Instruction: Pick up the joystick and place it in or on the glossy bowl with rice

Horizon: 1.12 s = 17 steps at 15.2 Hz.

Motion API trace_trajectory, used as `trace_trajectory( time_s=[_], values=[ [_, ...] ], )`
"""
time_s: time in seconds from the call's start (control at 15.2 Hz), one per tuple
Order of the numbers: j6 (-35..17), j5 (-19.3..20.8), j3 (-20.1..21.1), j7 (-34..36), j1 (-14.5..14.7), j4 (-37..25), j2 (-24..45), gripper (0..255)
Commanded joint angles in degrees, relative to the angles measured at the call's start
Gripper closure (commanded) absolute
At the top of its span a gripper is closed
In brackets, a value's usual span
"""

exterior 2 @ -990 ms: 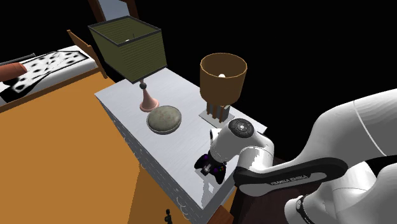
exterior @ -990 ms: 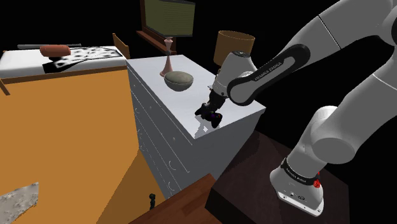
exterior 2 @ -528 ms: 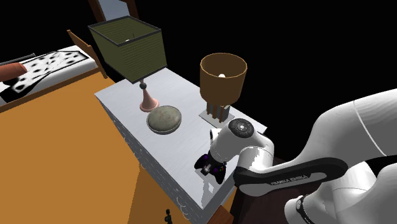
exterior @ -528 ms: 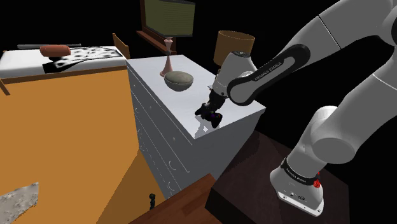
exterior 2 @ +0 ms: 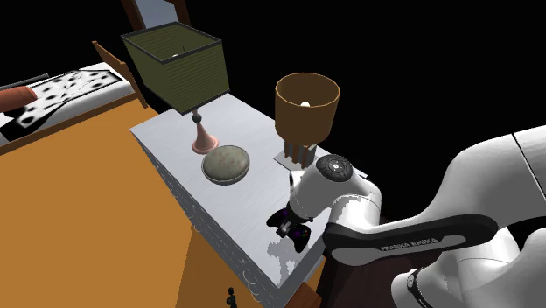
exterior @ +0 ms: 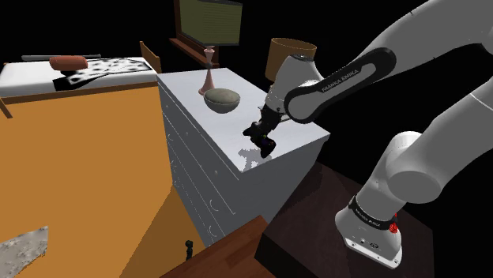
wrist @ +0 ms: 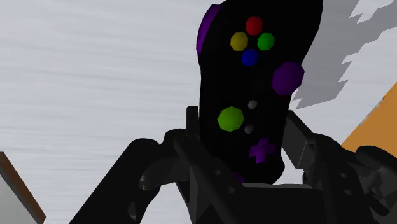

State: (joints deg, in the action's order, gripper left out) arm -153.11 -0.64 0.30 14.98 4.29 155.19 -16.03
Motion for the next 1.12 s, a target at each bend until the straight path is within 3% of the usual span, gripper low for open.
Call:
trace_trajectory(
  time_s=[0.0, 1.06],
  values=[
    [2.0, 0.0, 0.1, 0.1, 0.0, -0.5, -1.5, 255],
    [16.9, 0.1, 0.1, 0.2, 0.0, -7.1, -9.8, 255]
  ],
)
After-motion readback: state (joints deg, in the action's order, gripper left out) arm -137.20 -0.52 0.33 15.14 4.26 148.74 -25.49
